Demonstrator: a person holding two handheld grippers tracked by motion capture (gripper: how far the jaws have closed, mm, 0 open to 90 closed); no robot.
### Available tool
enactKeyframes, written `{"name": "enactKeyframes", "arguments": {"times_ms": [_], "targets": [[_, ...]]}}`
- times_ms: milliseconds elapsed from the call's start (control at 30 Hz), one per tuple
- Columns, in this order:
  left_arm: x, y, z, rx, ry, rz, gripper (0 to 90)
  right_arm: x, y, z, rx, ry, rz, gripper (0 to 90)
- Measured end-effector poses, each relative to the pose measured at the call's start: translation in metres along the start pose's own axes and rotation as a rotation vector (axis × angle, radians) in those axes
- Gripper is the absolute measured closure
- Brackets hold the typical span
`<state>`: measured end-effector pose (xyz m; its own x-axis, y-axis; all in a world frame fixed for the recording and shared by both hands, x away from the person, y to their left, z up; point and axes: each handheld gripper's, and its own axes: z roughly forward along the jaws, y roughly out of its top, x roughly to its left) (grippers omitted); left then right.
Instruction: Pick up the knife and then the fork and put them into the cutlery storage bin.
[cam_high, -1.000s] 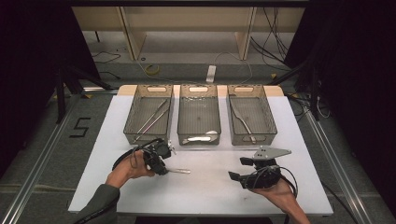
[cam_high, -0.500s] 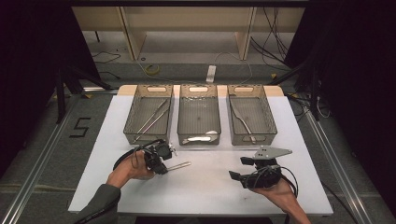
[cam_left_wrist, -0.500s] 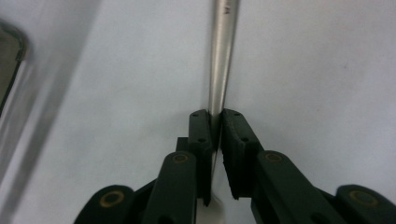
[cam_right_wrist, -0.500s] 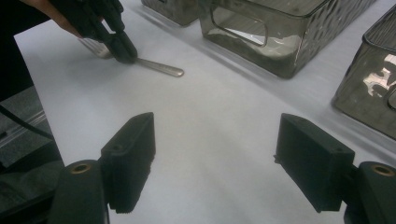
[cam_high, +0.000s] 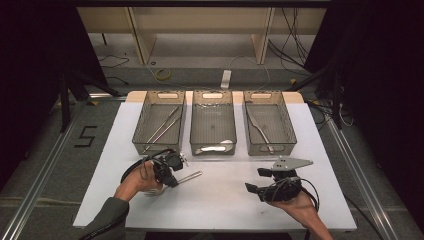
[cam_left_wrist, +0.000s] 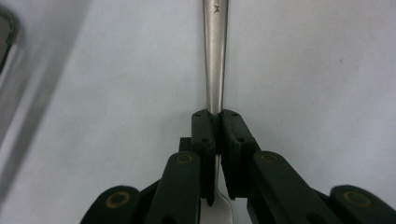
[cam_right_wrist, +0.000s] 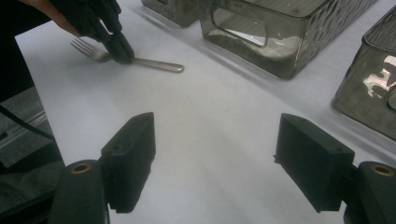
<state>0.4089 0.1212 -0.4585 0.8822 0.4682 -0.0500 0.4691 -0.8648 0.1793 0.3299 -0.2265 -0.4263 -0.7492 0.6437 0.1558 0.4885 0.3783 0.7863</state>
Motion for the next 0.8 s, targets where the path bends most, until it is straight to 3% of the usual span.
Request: {"name": "enactKeyframes", "arguments": {"times_ms": [100,400,600,733,800], "targets": [[0.0,0.0,-0.002,-0.011,-0.003,-0.039,84.4,0.0,0.0,0.0,0.0,0.0,-0.001,29.3],[-0.013,0.007,-0.015,-0.053,-0.052,-0.049,84.4,0.008,0.004,0.001,-0.016,0.017,-0.029,29.4],[-0.031,0.019,-0.02,-0.065,-0.083,-0.017,84.4,0.031,0.012,0.01,-0.025,0.038,-0.135,29.4],[-0.045,0.029,-0.024,-0.065,-0.122,0.027,84.4,0.047,0.015,0.021,-0.003,0.053,-0.224,29.4],[-0.051,0.033,-0.026,-0.055,-0.123,0.053,84.4,0.054,0.016,0.027,0.012,0.055,-0.262,29.4]]}}
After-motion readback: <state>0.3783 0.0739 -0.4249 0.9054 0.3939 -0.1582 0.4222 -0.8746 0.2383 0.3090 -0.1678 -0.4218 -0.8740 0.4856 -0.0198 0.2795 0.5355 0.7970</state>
